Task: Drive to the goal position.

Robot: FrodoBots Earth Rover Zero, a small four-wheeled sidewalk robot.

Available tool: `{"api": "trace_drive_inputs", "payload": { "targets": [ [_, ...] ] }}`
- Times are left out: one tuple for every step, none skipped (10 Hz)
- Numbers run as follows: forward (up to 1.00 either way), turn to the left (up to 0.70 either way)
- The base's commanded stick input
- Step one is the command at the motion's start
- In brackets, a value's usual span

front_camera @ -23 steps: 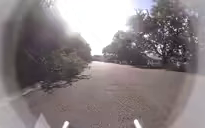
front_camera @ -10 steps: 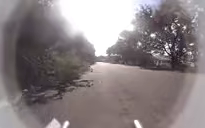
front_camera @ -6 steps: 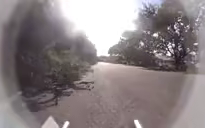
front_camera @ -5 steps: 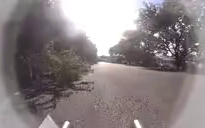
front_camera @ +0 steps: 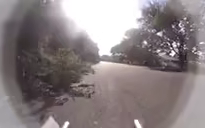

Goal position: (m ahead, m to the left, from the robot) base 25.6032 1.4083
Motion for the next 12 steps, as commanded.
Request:
{"api": "trace_drive_inputs", "payload": {
  "targets": [
    [0.7, -0.1],
    [0.7, -0.16],
    [0.7, -0.22],
    [0.7, -0.28],
    [0.7, -0.17],
    [0.7, -0.12],
    [0.7, -0.07],
    [0.7, -0.01],
    [0.7, -0.01],
    [0.7, 0.0],
    [0.7, 0.0],
    [0.7, 0.0]
  ]
}}
